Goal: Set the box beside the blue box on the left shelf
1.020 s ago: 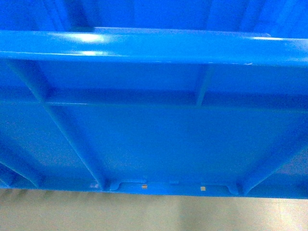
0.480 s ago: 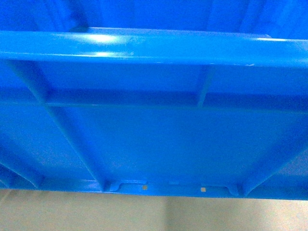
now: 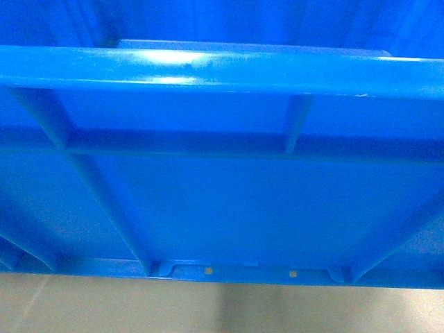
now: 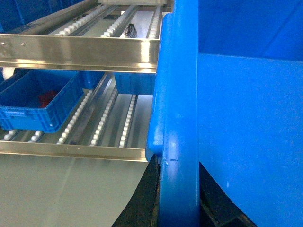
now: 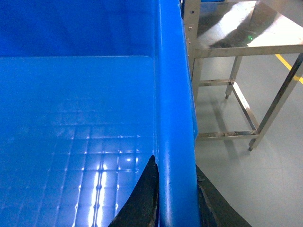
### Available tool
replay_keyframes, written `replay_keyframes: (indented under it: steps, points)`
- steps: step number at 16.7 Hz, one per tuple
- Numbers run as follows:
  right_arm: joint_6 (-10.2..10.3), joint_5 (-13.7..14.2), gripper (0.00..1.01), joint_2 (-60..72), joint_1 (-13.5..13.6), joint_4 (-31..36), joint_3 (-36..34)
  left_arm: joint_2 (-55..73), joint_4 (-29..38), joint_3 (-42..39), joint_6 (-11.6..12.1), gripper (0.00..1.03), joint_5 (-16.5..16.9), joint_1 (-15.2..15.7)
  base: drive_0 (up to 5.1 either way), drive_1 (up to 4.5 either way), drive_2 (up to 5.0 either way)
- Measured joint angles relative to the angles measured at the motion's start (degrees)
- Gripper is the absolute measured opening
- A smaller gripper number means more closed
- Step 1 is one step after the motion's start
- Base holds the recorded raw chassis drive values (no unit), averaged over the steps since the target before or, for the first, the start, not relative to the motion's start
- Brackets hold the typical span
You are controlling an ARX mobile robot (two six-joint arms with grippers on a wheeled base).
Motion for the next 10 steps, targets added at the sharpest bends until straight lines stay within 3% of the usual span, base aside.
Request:
replay_keyframes:
  steps: [10]
  points:
    - [0.0, 0.0, 0.1, 0.0, 0.0, 0.2, 0.0, 0.0, 0.1, 0.0, 0.0, 0.09, 0.0, 0.0, -4.9, 1.62, 3.2]
